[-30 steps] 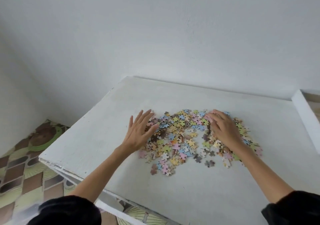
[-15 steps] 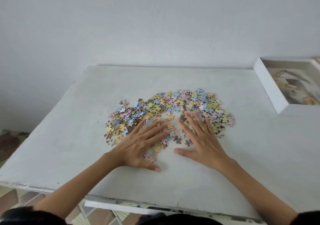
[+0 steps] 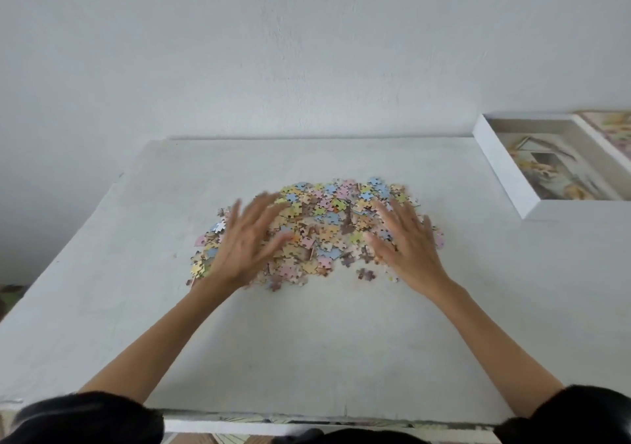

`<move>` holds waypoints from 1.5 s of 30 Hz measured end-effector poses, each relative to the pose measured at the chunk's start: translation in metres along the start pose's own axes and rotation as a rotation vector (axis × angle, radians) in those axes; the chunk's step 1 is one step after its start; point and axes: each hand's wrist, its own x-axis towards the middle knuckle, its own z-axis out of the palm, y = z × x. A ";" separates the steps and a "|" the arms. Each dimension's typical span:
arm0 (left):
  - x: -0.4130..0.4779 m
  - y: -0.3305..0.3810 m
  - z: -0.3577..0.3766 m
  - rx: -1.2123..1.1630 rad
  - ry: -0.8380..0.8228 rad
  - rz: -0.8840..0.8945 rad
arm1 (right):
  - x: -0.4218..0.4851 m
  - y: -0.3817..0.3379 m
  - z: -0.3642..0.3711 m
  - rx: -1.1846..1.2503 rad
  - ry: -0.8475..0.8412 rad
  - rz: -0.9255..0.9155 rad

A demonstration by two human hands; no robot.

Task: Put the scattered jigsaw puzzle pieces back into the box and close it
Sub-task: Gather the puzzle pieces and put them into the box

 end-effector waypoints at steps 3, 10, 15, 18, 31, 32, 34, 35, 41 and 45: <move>-0.021 -0.021 -0.008 -0.089 0.148 -0.396 | 0.008 0.024 -0.012 0.112 0.071 0.188; -0.029 -0.008 0.012 -0.083 0.081 -0.546 | 0.013 0.008 0.008 0.054 0.050 0.221; 0.002 0.002 0.024 -0.192 0.144 -0.559 | 0.015 -0.001 0.015 -0.004 0.046 0.238; 0.000 0.002 0.012 -0.281 0.189 -0.529 | 0.005 0.001 0.005 0.007 0.091 0.175; -0.021 0.004 0.019 0.203 -0.236 0.088 | -0.012 -0.014 0.016 -0.219 -0.152 -0.039; -0.018 0.004 0.020 0.202 -0.231 0.087 | -0.011 -0.014 0.016 -0.222 -0.146 -0.034; -0.017 0.006 0.020 0.194 -0.203 0.090 | -0.012 -0.016 0.015 -0.225 -0.130 -0.024; -0.019 0.006 0.018 0.184 -0.181 0.088 | -0.013 -0.018 0.015 -0.221 -0.116 -0.021; -0.032 -0.027 -0.004 -0.008 0.036 -0.243 | -0.018 -0.047 0.025 -0.163 -0.102 -0.097; -0.039 -0.044 -0.007 -0.099 0.053 -0.555 | -0.010 -0.056 0.032 -0.216 -0.115 -0.123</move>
